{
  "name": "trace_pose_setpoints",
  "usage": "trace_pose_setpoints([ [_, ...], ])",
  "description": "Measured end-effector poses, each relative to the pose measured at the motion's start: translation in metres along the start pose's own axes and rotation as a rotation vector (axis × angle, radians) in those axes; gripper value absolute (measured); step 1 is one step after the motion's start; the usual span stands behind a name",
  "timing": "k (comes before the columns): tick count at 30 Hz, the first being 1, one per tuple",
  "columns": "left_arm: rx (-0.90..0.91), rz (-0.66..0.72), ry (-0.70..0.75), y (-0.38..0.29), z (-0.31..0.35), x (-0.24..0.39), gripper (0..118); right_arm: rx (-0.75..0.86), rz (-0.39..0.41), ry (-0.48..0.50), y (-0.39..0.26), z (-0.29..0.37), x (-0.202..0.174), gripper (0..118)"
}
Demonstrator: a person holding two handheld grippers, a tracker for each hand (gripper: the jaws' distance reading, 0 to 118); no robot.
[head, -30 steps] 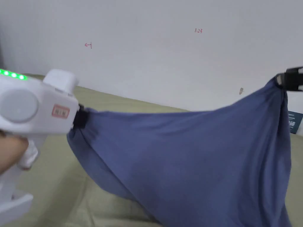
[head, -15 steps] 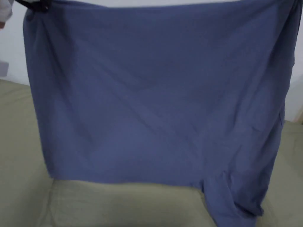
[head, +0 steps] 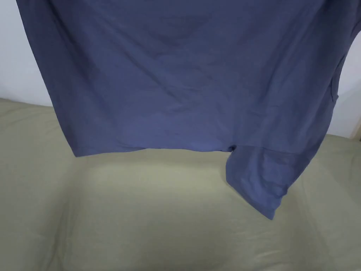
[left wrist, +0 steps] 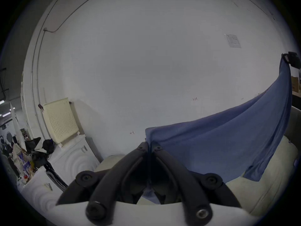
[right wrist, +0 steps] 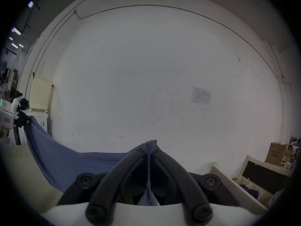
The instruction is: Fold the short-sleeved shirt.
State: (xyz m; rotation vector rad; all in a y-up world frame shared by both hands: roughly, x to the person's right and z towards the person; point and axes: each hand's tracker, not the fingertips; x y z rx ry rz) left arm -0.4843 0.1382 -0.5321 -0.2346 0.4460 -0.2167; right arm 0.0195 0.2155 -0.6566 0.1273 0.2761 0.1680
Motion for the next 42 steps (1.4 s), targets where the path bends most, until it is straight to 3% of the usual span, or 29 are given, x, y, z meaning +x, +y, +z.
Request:
trace_pose_setpoints([
  [13, -0.142, -0.068, -0.110, -0.105, 0.010, -0.002, 1, -0.218, 0.072, 0.126, -0.074, 0.061, -0.031, 2],
  [19, -0.200, -0.045, -0.191, -0.138, 0.041, 0.002, 1, -0.322, 0.022, 0.152, -0.111, 0.099, -0.021, 2],
  [23, -0.292, 0.050, -0.254, -0.159, 0.068, 0.004, 1, -0.421, -0.085, 0.168, -0.139, 0.130, -0.011, 2],
  [27, -0.329, 0.100, -0.316, -0.186, 0.100, 0.001, 1, -0.452, -0.067, 0.192, -0.166, 0.168, -0.011, 2],
  [31, -0.372, 0.123, -0.323, -0.223, 0.131, 0.000, 1, -0.499, -0.158, 0.203, -0.194, 0.210, -0.009, 2],
  [36, -0.460, 0.222, -0.348, -0.276, 0.171, -0.003, 1, -0.544, -0.183, 0.191, -0.237, 0.266, -0.013, 2],
  [42, -0.532, 0.221, -0.361, -0.337, 0.211, 0.008, 1, -0.643, -0.235, 0.161, -0.282, 0.318, -0.033, 2],
])
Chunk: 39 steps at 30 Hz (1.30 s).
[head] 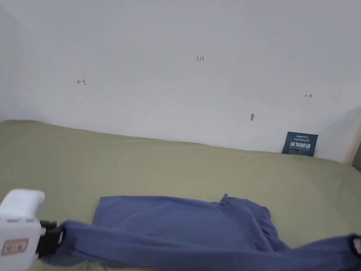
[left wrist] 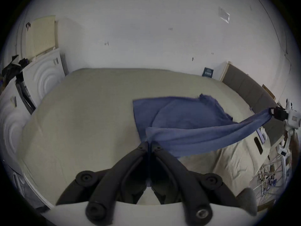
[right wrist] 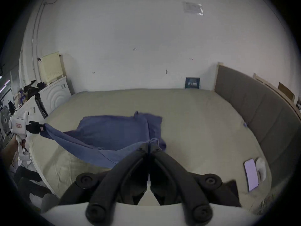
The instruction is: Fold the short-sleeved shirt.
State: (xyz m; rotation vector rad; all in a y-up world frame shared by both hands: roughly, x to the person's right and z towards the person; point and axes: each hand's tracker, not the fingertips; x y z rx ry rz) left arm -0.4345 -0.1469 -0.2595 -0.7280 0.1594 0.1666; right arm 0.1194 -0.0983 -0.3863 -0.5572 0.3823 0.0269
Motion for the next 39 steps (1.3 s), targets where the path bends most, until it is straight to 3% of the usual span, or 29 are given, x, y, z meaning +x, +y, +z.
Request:
trace_pose_setpoints([
  [6, -0.053, -0.093, -0.019, -0.061, 0.004, 0.012, 1, -0.058, -0.013, -0.011, -0.060, 0.014, -0.012, 2],
  [13, -0.115, -0.032, -0.029, -0.114, -0.004, 0.005, 7, -0.141, -0.057, -0.059, -0.114, 0.008, -0.004, 2],
  [14, -0.124, -0.022, -0.027, -0.117, -0.006, 0.003, 13, -0.149, -0.056, -0.060, -0.119, 0.006, -0.004, 3],
  [15, -0.136, 0.002, -0.019, -0.122, -0.009, -0.001, 27, -0.162, -0.057, -0.060, -0.124, 0.003, -0.002, 4],
  [16, -0.142, 0.027, -0.014, -0.126, -0.011, -0.005, 64, -0.180, -0.064, -0.058, -0.129, -0.001, 0.000, 10],
  [17, -0.154, 0.049, -0.008, -0.129, -0.014, -0.009, 90, -0.191, -0.059, -0.080, -0.132, -0.003, 0.004, 28],
  [18, -0.161, 0.079, 0.003, -0.130, -0.015, -0.012, 102, -0.191, -0.064, -0.085, -0.134, -0.005, 0.006, 56],
  [19, -0.144, 0.102, 0.008, -0.131, -0.012, -0.015, 102, -0.192, -0.071, -0.093, -0.136, -0.005, 0.009, 75],
  [24, -0.074, 0.159, 0.044, -0.125, 0.011, -0.007, 102, -0.149, -0.113, -0.142, -0.132, 0.007, 0.007, 75],
  [27, -0.005, 0.145, 0.099, -0.116, 0.022, 0.023, 102, -0.129, -0.123, -0.163, -0.128, 0.013, -0.018, 73],
  [28, 0.017, 0.140, 0.107, -0.114, 0.024, 0.034, 97, -0.129, -0.126, -0.157, -0.128, 0.014, -0.026, 72],
  [29, 0.020, 0.131, 0.107, -0.113, 0.028, 0.048, 82, -0.123, -0.122, -0.151, -0.129, 0.016, -0.042, 72],
  [30, 0.031, 0.121, 0.118, -0.114, 0.033, 0.064, 53, -0.119, -0.098, -0.161, -0.130, 0.017, -0.057, 67],
  [31, 0.051, 0.098, 0.133, -0.116, 0.037, 0.080, 2, -0.120, -0.058, -0.182, -0.135, 0.018, -0.072, 25],
  [32, 0.056, 0.075, 0.156, -0.119, 0.038, 0.094, 0, -0.108, -0.021, -0.181, -0.140, 0.019, -0.082, 1],
  [34, 0.046, 0.043, 0.188, -0.134, 0.035, 0.115, 0, -0.094, 0.017, -0.201, -0.166, 0.019, -0.108, 1],
  [36, 0.022, 0.034, 0.147, -0.145, 0.034, 0.130, 0, -0.109, 0.011, -0.124, -0.183, 0.021, -0.125, 1],
  [39, -0.003, 0.018, 0.138, -0.165, 0.034, 0.149, 0, -0.155, 0.035, -0.110, -0.207, 0.016, -0.149, 1],
])
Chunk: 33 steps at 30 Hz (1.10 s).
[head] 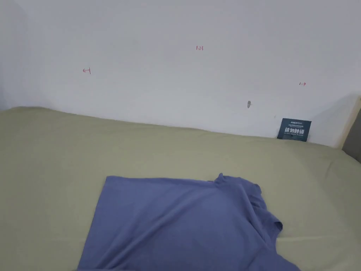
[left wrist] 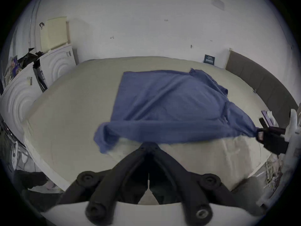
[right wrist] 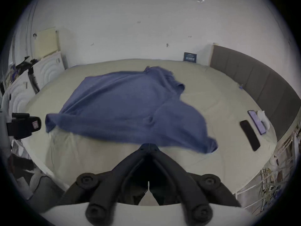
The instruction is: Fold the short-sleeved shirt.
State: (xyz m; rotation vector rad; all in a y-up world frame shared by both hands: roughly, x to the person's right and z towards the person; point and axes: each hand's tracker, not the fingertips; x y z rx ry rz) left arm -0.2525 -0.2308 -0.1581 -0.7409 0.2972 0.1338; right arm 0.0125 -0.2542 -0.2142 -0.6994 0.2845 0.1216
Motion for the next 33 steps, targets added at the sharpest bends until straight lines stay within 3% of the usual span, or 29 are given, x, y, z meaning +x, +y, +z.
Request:
trace_pose_setpoints([
  [2, -0.015, 0.034, -0.042, -0.009, -0.002, 0.003, 0, -0.031, -0.026, 0.046, -0.005, -0.001, -0.008, 1],
  [7, -0.034, 0.040, -0.052, -0.020, 0.001, -0.001, 0, -0.040, -0.014, 0.061, -0.011, -0.002, -0.007, 1],
  [9, 0.016, 0.104, -0.068, -0.016, 0.000, -0.018, 0, -0.018, -0.015, 0.065, -0.005, 0.003, -0.003, 1],
  [10, 0.030, 0.128, -0.050, -0.013, -0.002, -0.028, 17, -0.014, -0.014, 0.061, 0.003, 0.008, -0.003, 1],
  [12, 0.023, 0.200, 0.011, -0.002, -0.009, -0.053, 88, -0.002, -0.019, 0.055, 0.007, 0.010, 0.009, 1],
  [13, 0.018, 0.232, 0.031, 0.001, -0.014, -0.068, 117, 0.010, -0.026, 0.053, 0.009, 0.011, 0.017, 1],
  [14, 0.014, 0.255, 0.061, 0.003, -0.018, -0.080, 118, 0.022, -0.034, 0.040, 0.018, 0.012, 0.025, 1],
  [17, 0.021, 0.279, 0.144, 0.013, -0.036, -0.108, 118, 0.043, -0.040, 0.008, 0.027, 0.014, 0.045, 1],
  [20, -0.115, 0.276, 0.134, 0.018, -0.072, -0.121, 117, 0.049, -0.073, -0.023, 0.035, 0.014, 0.065, 1],
  [21, -0.142, 0.283, 0.088, 0.018, -0.081, -0.123, 105, 0.049, -0.084, -0.033, 0.036, 0.013, 0.071, 1],
  [22, -0.160, 0.277, 0.052, 0.018, -0.087, -0.123, 59, 0.047, -0.094, -0.043, 0.040, 0.012, 0.076, 1],
  [23, -0.162, 0.242, 0.069, 0.022, -0.090, -0.113, 4, 0.043, -0.105, -0.048, 0.042, 0.010, 0.083, 1],
  [26, -0.108, 0.134, 0.131, 0.023, -0.094, -0.102, 0, 0.004, -0.178, -0.021, 0.049, -0.007, 0.113, 5],
  [27, -0.121, 0.150, 0.095, 0.026, -0.096, -0.102, 0, -0.021, -0.186, -0.021, 0.052, -0.016, 0.124, 15],
  [28, -0.121, 0.157, 0.071, 0.028, -0.095, -0.103, 0, -0.038, -0.183, -0.032, 0.055, -0.026, 0.134, 50],
  [29, -0.115, 0.157, 0.077, 0.029, -0.093, -0.103, 0, -0.079, -0.190, -0.052, 0.058, -0.036, 0.141, 74],
  [33, -0.089, 0.125, 0.065, 0.033, -0.082, -0.101, 0, -0.124, -0.211, -0.011, 0.065, -0.071, 0.154, 75],
])
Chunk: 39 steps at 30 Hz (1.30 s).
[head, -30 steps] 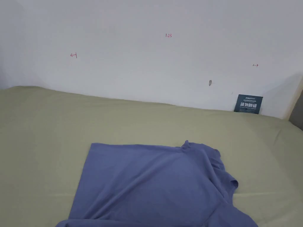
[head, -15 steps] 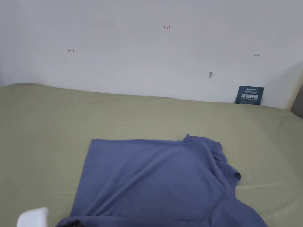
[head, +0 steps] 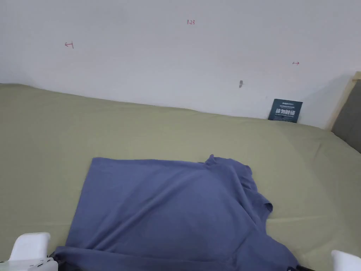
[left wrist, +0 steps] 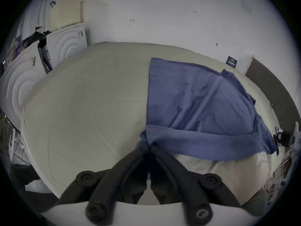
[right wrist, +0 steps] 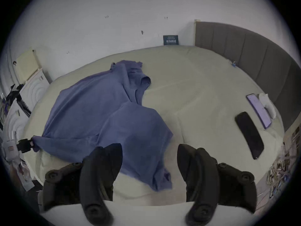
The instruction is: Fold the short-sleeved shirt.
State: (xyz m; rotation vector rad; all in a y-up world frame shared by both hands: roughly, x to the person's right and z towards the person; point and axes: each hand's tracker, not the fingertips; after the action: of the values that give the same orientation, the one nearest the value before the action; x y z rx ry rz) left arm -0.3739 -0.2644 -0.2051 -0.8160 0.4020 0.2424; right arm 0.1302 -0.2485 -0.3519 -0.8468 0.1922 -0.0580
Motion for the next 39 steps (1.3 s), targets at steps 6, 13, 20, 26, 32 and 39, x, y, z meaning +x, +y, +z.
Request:
trace_pose_setpoints([
  [6, 0.002, -0.050, -0.008, 0.001, 0.005, 0.004, 0, -0.146, 0.030, 0.001, -0.002, -0.038, -0.014, 73],
  [13, 0.010, -0.052, -0.045, 0.000, 0.013, -0.002, 0, -0.122, 0.161, -0.043, -0.007, -0.030, -0.028, 6],
  [20, 0.058, -0.069, -0.083, -0.002, 0.031, -0.018, 0, 0.005, 0.190, 0.012, 0.007, 0.015, -0.031, 6],
  [26, 0.067, -0.129, -0.094, 0.030, 0.038, -0.020, 0, 0.028, 0.218, 0.062, 0.050, 0.035, -0.043, 6],
  [32, 0.008, -0.286, -0.093, 0.106, 0.014, -0.013, 0, -0.050, 0.293, 0.037, 0.123, -0.004, -0.064, 6],
  [39, -0.129, -0.268, -0.073, 0.174, -0.047, -0.006, 0, -0.165, 0.273, 0.017, 0.194, -0.077, -0.082, 6],
])
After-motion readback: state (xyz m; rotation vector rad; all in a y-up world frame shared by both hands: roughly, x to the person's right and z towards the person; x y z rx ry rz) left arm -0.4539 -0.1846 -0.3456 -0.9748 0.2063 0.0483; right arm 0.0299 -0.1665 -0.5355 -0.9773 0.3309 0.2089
